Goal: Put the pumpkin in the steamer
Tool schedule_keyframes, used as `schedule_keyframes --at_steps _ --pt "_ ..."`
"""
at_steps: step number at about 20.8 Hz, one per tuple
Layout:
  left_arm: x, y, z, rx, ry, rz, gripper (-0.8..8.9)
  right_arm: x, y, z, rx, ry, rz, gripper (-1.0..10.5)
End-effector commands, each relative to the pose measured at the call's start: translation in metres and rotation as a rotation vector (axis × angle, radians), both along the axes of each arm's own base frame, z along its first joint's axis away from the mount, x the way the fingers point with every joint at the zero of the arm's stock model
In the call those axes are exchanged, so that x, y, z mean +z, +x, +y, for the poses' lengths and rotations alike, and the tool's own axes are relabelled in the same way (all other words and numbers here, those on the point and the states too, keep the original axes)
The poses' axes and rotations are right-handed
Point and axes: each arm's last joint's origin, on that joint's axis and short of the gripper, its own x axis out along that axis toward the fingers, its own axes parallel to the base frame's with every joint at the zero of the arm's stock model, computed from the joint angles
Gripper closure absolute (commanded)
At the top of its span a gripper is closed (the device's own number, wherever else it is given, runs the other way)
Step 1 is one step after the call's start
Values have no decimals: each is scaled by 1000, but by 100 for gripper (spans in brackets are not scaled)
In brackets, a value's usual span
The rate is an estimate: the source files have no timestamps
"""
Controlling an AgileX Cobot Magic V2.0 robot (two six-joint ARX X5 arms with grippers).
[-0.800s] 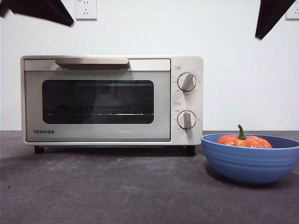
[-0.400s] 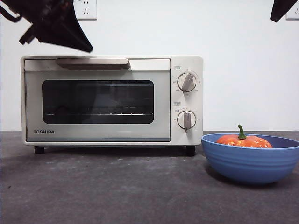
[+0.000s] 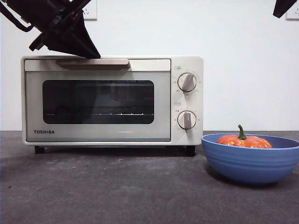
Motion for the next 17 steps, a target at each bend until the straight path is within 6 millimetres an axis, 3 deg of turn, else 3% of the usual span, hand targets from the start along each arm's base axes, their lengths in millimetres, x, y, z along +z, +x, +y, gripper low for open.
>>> schedule_keyframes --at_steps 1,17 --pt "-19 5 -5 -11 52 91 805 5 -1 0 -3 12 -16 453" --pt "-33 -31 -22 -110 162 359 805 5 -1 0 -3 13 -19 453"
